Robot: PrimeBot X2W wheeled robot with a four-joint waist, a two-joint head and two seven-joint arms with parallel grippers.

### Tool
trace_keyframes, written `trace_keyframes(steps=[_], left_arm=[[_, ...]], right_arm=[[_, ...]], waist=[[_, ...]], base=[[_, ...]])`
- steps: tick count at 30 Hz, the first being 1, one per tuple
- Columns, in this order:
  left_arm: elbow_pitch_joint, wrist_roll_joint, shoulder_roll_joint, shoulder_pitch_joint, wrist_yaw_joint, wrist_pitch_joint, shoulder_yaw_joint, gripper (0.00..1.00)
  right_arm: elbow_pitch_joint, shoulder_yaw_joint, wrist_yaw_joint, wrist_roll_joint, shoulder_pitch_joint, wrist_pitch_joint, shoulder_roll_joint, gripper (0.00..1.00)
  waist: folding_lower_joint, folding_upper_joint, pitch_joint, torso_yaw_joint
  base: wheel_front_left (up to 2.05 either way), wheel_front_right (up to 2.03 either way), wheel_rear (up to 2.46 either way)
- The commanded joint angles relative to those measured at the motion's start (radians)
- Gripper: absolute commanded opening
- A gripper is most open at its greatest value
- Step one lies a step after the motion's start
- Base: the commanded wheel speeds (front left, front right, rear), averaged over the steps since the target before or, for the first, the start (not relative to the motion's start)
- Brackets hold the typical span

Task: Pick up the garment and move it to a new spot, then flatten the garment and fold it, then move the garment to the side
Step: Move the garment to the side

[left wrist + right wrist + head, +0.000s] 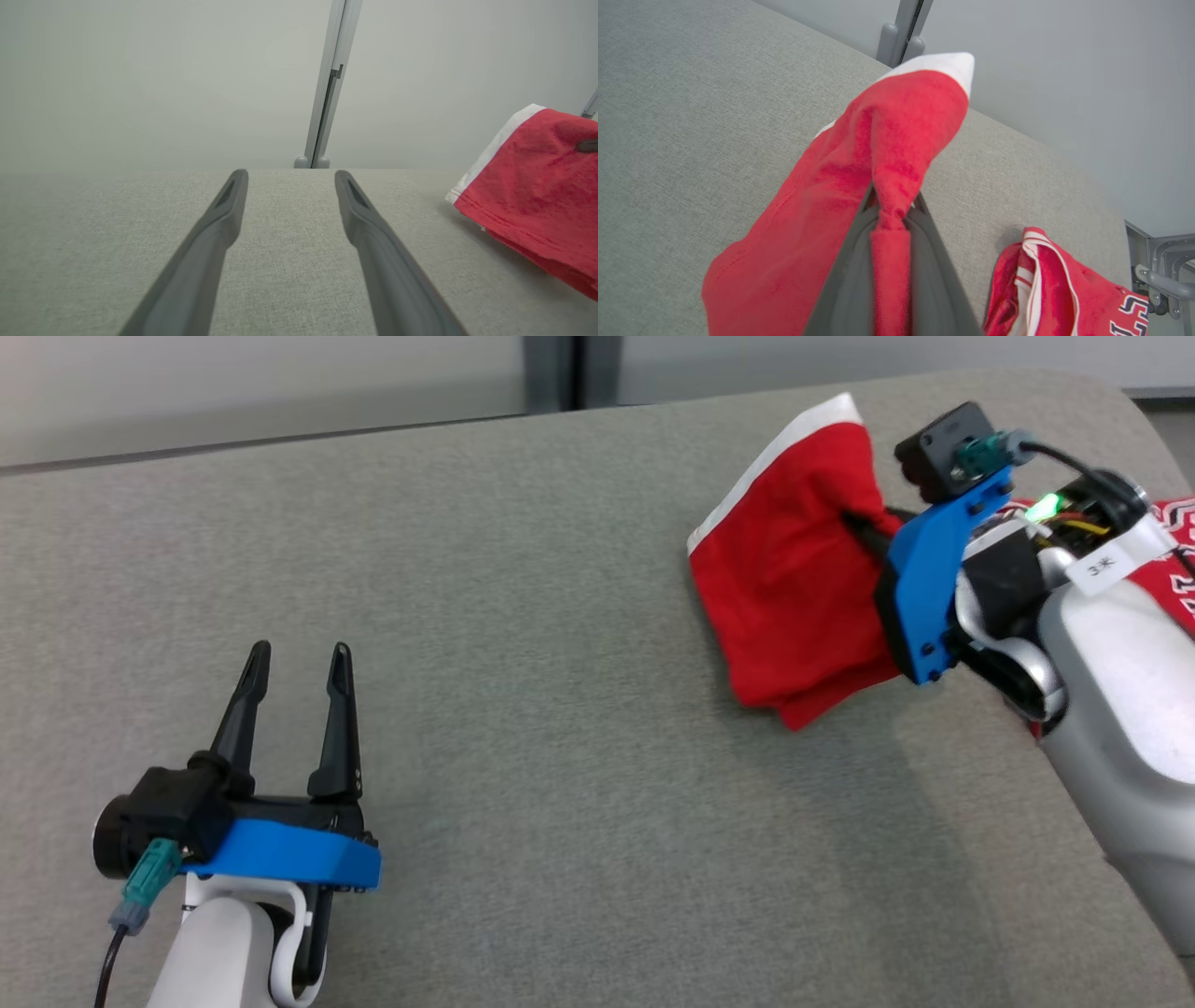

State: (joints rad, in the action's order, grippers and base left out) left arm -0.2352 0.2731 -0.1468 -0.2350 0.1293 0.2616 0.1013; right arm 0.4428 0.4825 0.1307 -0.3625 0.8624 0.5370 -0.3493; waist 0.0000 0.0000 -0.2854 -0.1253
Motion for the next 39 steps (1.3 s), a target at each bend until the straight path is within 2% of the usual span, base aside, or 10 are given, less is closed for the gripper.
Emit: trace_keyframes(steps=[1,6,11,18,25,26,27,28,34,39], left_arm=[[0.004,-0.002,-0.008,-0.013,0.001,0.005,-0.001,1.00],[0.007,-0.005,-0.029,-0.027,0.001,0.004,0.025,1.00],[0.014,-0.011,-0.066,-0.051,0.001,0.004,0.045,1.00],[0.046,-0.016,-0.115,-0.083,0.001,-0.008,0.065,1.00],[0.105,-0.020,-0.156,-0.106,-0.001,-0.045,0.076,1.00],[0.112,-0.021,-0.159,-0.105,-0.002,-0.049,0.077,1.00],[0.119,-0.021,-0.163,-0.103,-0.003,-0.053,0.077,1.00],[0.125,-0.019,-0.165,-0.101,-0.004,-0.056,0.078,1.00],[0.135,-0.011,-0.173,-0.080,-0.011,-0.064,0.077,1.00],[0.105,0.003,-0.148,-0.065,-0.014,-0.046,0.090,1.00]], right_arm=[[-0.019,0.014,0.000,-0.013,0.018,-0.011,-0.037,0.00],[-0.029,0.050,0.000,-0.032,0.010,-0.040,-0.152,0.00],[0.019,0.041,0.000,0.010,0.019,-0.131,-0.247,0.00],[0.175,-0.046,0.000,0.100,0.036,-0.277,-0.300,0.00],[0.330,-0.156,0.000,0.229,0.051,-0.391,-0.286,0.00],[0.351,-0.167,0.000,0.254,0.056,-0.407,-0.285,0.21],[0.370,-0.180,0.000,0.276,0.059,-0.423,-0.278,0.56],[0.382,-0.192,0.000,0.306,0.063,-0.447,-0.275,1.00],[0.374,-0.246,0.000,0.463,0.065,-0.653,-0.222,1.00],[0.409,-0.381,0.000,0.511,0.005,-0.669,-0.139,1.00]], waist=[[0.0000,0.0000,0.019,-0.051],[0.0000,0.0000,-0.018,-0.113],[0.0000,0.0000,-0.070,-0.141],[0.0000,0.0000,-0.149,-0.136],[0.0000,0.0000,-0.207,-0.109],[0.0000,0.0000,-0.211,-0.106],[0.0000,0.0000,-0.214,-0.103],[0.0000,0.0000,-0.216,-0.101],[0.0000,0.0000,-0.200,-0.098],[0.0000,0.0000,-0.129,-0.087]], base=[[0.00,0.00,0.00],[0.00,0.00,0.00],[0.00,0.00,0.00],[0.00,0.00,0.00],[0.00,0.00,0.00],[0.00,0.00,0.00],[0.00,0.00,0.00],[0.00,0.00,0.00],[0.00,0.00,0.00],[0.00,0.00,0.00]])
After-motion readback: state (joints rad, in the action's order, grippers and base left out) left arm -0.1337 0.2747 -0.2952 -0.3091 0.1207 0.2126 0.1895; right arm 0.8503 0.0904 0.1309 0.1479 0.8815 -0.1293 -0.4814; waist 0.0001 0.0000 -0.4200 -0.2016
